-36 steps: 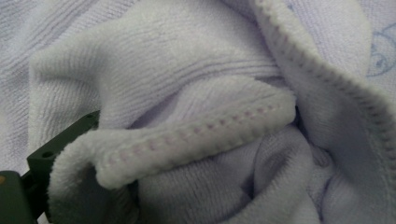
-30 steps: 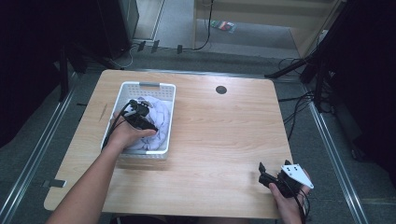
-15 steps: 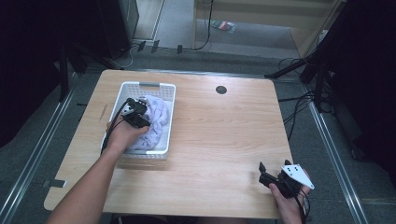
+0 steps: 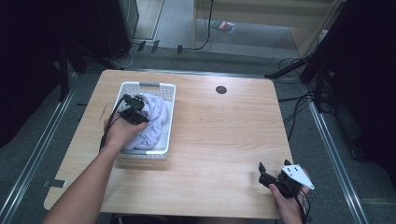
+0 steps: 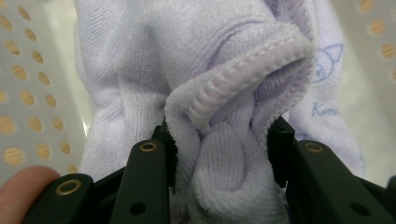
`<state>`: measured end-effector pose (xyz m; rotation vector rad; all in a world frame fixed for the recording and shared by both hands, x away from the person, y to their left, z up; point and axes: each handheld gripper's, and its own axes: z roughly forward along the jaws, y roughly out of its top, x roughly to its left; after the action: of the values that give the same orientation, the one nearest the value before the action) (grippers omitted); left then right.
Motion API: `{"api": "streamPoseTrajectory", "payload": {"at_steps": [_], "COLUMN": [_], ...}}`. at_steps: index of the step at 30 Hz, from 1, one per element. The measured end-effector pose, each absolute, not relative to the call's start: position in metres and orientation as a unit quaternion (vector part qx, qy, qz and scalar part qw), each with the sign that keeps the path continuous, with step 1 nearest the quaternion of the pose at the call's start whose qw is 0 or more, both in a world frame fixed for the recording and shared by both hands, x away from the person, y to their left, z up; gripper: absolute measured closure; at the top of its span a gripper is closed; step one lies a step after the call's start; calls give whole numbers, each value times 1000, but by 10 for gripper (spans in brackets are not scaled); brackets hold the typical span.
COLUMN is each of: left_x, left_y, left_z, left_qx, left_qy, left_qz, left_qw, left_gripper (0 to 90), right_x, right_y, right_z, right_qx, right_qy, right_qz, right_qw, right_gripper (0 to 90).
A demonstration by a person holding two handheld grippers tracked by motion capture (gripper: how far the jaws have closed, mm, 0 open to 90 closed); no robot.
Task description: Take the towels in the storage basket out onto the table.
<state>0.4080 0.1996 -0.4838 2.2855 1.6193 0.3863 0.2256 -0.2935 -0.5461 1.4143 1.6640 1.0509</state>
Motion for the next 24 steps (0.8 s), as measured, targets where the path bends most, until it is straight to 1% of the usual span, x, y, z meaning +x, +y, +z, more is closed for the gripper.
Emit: {"api": "streamPoseTrajectory", "payload": {"at_steps": [10, 19, 24], "left_x": [403, 400, 399], "left_y": [209, 218, 221], "left_z": [-453, -413, -394], "left_qx": [795, 791, 793], "left_qy": [565, 559, 554], "left_qz": [140, 151, 158], "left_qw": [174, 196, 197], "left_gripper": [625, 623, 622], "right_x": [226, 226, 226], "right_y": [-293, -294, -294], "right_z": [-546, -546, -546], "right_qx": [550, 548, 548], "right_qy": [641, 643, 644], "right_qz": [404, 404, 405], "right_qw": [352, 351, 349], "right_gripper": [66, 66, 66]}}
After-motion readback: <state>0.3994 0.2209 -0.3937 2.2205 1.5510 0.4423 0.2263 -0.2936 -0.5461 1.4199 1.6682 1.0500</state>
